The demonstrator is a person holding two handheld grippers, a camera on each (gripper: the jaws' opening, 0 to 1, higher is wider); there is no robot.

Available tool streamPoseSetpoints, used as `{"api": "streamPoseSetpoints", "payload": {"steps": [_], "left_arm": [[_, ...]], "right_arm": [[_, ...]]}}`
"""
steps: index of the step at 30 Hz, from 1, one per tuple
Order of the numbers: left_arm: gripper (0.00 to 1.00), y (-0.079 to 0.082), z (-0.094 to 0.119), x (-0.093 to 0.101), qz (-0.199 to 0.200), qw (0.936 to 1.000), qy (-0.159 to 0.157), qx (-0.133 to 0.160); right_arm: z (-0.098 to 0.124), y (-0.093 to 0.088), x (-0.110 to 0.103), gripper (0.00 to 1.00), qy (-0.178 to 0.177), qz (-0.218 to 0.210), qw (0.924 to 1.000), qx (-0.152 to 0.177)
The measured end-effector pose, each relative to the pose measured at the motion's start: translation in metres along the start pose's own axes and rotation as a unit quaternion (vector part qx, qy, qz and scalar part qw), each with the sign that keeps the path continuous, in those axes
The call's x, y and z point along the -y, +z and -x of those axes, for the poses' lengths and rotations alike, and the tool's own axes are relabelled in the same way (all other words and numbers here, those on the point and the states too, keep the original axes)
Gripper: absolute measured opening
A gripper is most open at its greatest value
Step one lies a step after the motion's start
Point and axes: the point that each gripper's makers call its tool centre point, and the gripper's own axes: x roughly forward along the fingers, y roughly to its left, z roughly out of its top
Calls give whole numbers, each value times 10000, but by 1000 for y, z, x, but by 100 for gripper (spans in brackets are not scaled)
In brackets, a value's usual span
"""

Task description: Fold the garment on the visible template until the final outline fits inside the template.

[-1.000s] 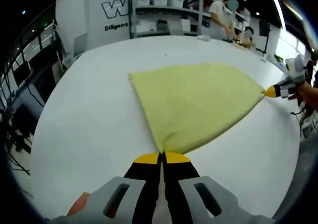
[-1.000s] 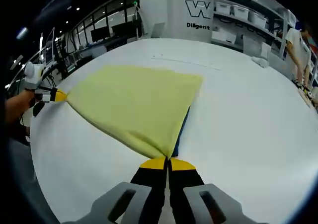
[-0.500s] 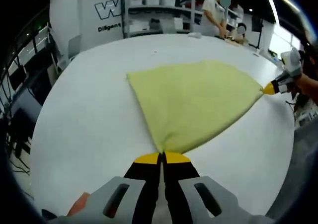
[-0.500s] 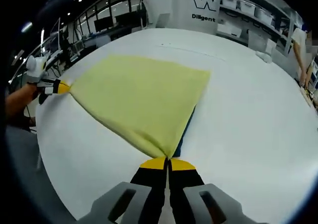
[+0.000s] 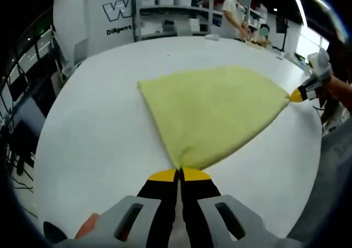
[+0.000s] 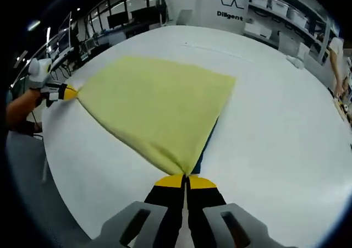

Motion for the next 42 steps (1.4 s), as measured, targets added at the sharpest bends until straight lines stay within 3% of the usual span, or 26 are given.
{"api": "streamPoseSetpoints", "payload": {"steps": [16, 26, 34, 42], "left_arm": [[0, 1, 0, 2, 40, 9999, -34, 87], [28, 11, 6, 1, 132, 9995, 37, 288], [40, 16, 13, 1, 207, 9990, 100, 384], [50, 34, 32, 8, 286, 9968, 85, 738]], "right_arm": [[0, 0, 0, 0, -46, -45, 10000, 35], [9, 8, 5, 17, -196, -44, 9995, 238], [25, 27, 3, 27, -360, 60, 9977, 577], [48, 54, -12, 43, -415, 210, 9930, 1088]]}}
